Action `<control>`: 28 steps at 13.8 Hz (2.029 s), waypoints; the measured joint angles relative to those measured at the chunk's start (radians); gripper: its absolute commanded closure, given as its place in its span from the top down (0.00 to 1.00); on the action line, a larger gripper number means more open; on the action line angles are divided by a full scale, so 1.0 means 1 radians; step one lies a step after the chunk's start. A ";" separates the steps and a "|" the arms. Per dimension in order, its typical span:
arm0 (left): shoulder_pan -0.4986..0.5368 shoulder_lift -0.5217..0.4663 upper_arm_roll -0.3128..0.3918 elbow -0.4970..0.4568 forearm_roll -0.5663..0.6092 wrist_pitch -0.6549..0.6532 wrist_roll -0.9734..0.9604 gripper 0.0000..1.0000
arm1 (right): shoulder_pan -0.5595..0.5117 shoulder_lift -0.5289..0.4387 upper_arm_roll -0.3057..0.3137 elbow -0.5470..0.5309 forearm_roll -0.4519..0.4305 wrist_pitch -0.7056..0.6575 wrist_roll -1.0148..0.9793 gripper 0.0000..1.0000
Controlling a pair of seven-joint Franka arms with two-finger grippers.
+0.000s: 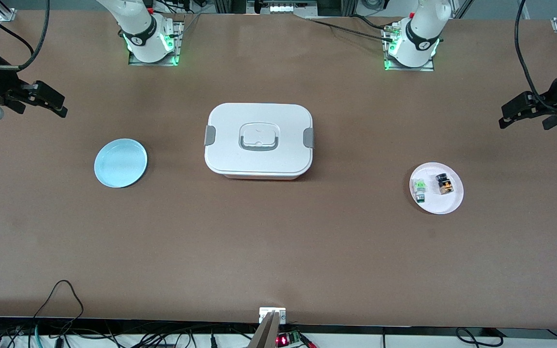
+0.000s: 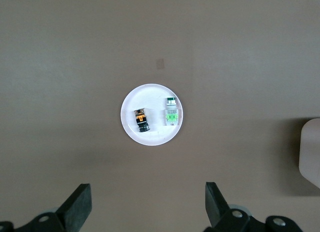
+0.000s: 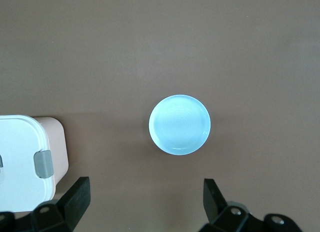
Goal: Transfer orange switch to right arm and place
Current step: 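Move the left gripper toward the white plate with the switches, then lower the left gripper and grasp the orange-and-black switch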
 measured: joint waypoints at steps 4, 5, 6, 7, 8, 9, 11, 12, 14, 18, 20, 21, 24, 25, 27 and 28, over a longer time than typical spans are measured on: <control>-0.005 0.102 -0.007 -0.003 0.000 0.040 0.000 1.00 | 0.000 0.000 0.000 -0.002 0.000 -0.003 0.000 1.00; -0.006 0.127 -0.010 -0.004 0.000 0.063 0.000 1.00 | 0.000 0.001 0.000 -0.004 0.000 -0.003 0.000 1.00; -0.006 0.142 -0.011 -0.005 0.000 0.073 0.000 1.00 | 0.000 0.001 0.000 -0.005 0.000 -0.004 0.000 1.00; -0.005 0.155 -0.011 -0.007 0.000 0.074 0.003 1.00 | 0.000 0.001 0.000 -0.006 0.000 -0.004 0.000 1.00; -0.005 0.167 -0.011 -0.010 0.000 0.074 0.018 1.00 | 0.000 0.001 0.000 -0.006 0.000 -0.004 0.000 1.00; -0.005 0.178 -0.011 -0.012 0.000 0.075 0.060 1.00 | 0.000 0.001 0.000 -0.006 0.000 -0.004 0.000 1.00; 0.003 0.205 -0.011 -0.019 0.000 0.091 0.201 1.00 | 0.000 0.001 0.000 -0.006 0.000 -0.004 0.000 1.00; 0.013 0.224 -0.010 -0.032 0.000 0.113 0.287 1.00 | 0.000 0.001 0.000 -0.006 0.000 -0.004 0.000 1.00; 0.035 0.262 -0.009 -0.078 0.000 0.186 0.409 1.00 | 0.000 0.001 0.000 -0.006 0.000 -0.004 0.000 1.00; 0.075 0.345 -0.009 -0.199 0.000 0.373 0.635 1.00 | 0.000 0.001 0.000 -0.006 0.000 -0.004 0.000 1.00; 0.097 0.406 -0.010 -0.245 0.000 0.505 0.782 1.00 | 0.000 0.000 0.000 -0.006 0.000 -0.004 0.000 1.00; 0.111 0.436 -0.016 -0.259 0.000 0.561 0.857 1.00 | 0.000 0.000 0.000 -0.006 0.000 -0.003 0.000 1.00; 0.176 0.511 -0.067 -0.276 0.000 0.656 1.008 1.00 | 0.000 0.000 0.000 -0.006 0.000 -0.001 0.000 1.00; 0.196 0.524 -0.082 -0.283 0.000 0.662 1.037 1.00 | 0.000 0.000 0.001 -0.006 0.000 -0.001 0.000 1.00; 0.219 0.531 -0.103 -0.306 0.000 0.665 1.066 1.00 | 0.000 0.000 0.001 -0.006 0.000 0.000 0.000 1.00; 0.220 0.531 -0.106 -0.315 0.000 0.665 1.070 1.00 | 0.000 0.000 0.001 -0.006 0.000 0.000 0.000 1.00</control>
